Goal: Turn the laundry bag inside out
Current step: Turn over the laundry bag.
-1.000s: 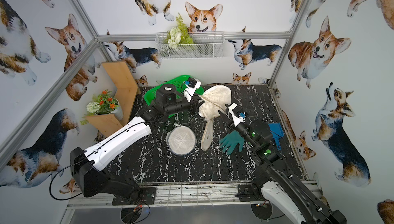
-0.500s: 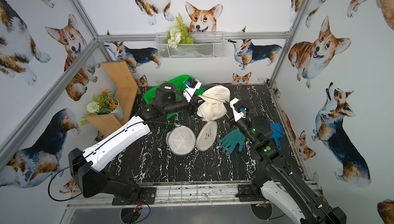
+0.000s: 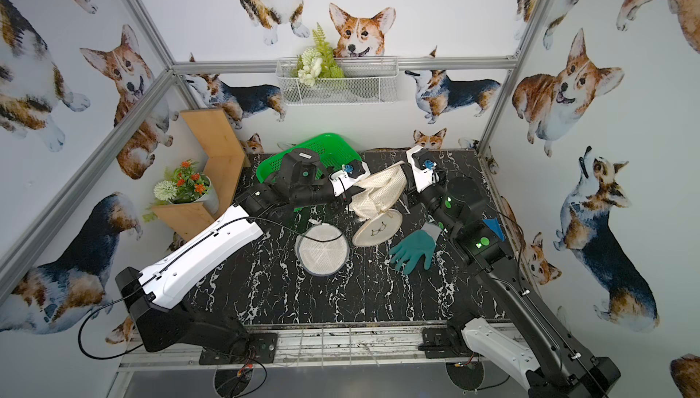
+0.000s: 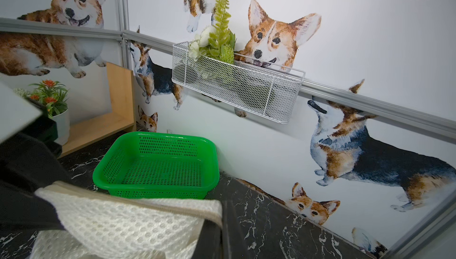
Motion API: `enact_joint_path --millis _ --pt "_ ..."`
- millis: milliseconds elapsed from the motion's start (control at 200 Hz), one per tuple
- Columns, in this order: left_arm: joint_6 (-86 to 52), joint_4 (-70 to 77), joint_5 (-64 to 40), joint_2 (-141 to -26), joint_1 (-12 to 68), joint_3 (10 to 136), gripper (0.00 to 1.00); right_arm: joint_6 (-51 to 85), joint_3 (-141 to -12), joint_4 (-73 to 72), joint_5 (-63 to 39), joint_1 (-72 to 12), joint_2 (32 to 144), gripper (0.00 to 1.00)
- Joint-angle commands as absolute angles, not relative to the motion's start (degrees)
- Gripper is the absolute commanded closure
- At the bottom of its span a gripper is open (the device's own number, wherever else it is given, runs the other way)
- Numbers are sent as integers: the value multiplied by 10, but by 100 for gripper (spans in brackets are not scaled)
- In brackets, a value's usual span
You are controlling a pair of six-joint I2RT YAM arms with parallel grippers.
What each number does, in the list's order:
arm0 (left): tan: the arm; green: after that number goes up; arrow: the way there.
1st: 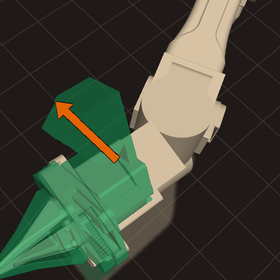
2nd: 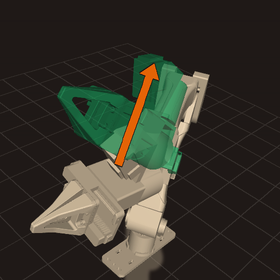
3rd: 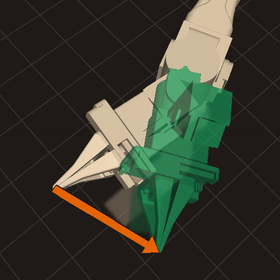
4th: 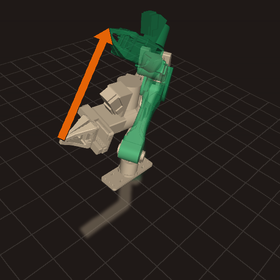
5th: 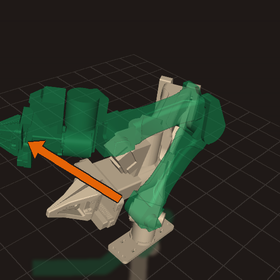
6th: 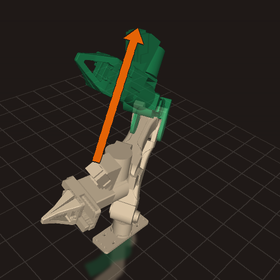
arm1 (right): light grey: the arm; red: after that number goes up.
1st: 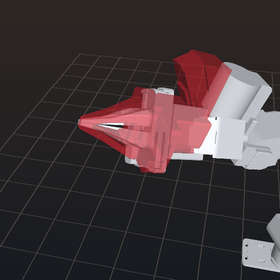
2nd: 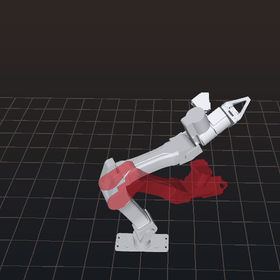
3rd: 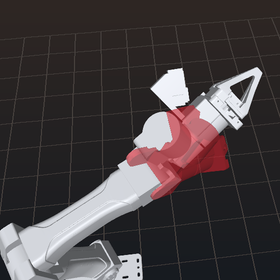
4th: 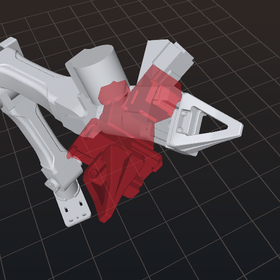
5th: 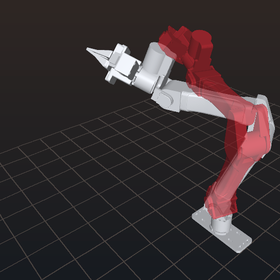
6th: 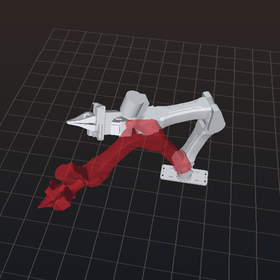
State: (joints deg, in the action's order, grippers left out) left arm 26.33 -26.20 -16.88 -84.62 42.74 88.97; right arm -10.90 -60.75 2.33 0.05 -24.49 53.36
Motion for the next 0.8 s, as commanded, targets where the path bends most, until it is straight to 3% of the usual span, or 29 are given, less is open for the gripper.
enact_joint_path --millis 0,400,500,626,791 --pt "348 -329 -173 -841 435 896 100 -121 -641 51 27 -245 555 100" --pt "410 -226 -219 -773 442 822 100 -139 -685 209 -66 -174 616 100" --pt "384 -173 -232 -756 441 798 100 -146 -678 241 -100 -165 617 90" --pt "329 -115 -265 -744 435 778 100 -148 -660 267 -119 -146 604 69" --pt "168 38 -317 -731 421 719 100 -82 -641 267 -186 -93 579 49"
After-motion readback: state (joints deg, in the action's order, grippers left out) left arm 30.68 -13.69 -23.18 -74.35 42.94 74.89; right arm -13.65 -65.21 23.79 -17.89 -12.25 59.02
